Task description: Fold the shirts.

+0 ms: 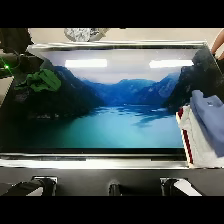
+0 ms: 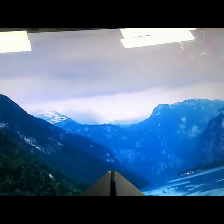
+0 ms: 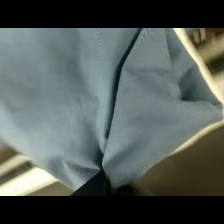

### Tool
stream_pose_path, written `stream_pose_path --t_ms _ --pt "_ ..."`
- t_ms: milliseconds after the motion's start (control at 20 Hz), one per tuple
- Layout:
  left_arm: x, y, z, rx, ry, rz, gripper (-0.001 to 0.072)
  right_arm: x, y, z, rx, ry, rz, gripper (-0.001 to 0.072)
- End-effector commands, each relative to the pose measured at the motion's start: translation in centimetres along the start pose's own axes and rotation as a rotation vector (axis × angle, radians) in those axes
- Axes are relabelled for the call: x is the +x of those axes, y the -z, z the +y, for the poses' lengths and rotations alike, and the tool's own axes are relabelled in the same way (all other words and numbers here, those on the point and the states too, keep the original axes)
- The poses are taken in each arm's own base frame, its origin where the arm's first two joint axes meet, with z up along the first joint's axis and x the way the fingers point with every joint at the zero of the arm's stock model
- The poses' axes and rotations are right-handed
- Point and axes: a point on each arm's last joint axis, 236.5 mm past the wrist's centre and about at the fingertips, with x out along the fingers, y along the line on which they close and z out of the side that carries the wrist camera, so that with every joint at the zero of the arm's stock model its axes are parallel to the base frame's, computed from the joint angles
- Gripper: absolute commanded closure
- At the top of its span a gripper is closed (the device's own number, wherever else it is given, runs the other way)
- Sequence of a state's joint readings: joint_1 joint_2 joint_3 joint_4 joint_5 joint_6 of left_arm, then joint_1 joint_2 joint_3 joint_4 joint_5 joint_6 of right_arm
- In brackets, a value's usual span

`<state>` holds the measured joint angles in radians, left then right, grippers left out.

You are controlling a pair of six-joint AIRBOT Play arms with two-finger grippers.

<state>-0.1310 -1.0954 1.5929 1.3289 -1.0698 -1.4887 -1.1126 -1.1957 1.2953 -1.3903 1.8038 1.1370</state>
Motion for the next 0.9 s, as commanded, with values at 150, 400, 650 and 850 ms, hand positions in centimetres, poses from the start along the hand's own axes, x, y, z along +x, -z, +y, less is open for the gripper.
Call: stream_pose_path --t_ms 150,400,650,850 --pt "0.0 -0.1 0.0 -0.001 0.0 -0.005 0.0676 5.3 1.7 -3.1 0.019 0.11 0.022 0.0177" --pt "-1.9 -2.9 -0.4 0.014 0.001 -0.086 0.0676 -5.8 -9.4 -1.0 -0.206 0.169 -0.484 0.0021" --pt "-3.9 -7.6 4.8 0.075 -0.261 -0.184 0.068 -24.4 -16.7 17.7 -0.645 0.171 -1.135 0.0023" --pt "1.8 8.0 9.5 -0.049 -0.385 0.442 0.0261 -11.9 -10.3 32.2 -1.0 0.019 -0.737 0.0029"
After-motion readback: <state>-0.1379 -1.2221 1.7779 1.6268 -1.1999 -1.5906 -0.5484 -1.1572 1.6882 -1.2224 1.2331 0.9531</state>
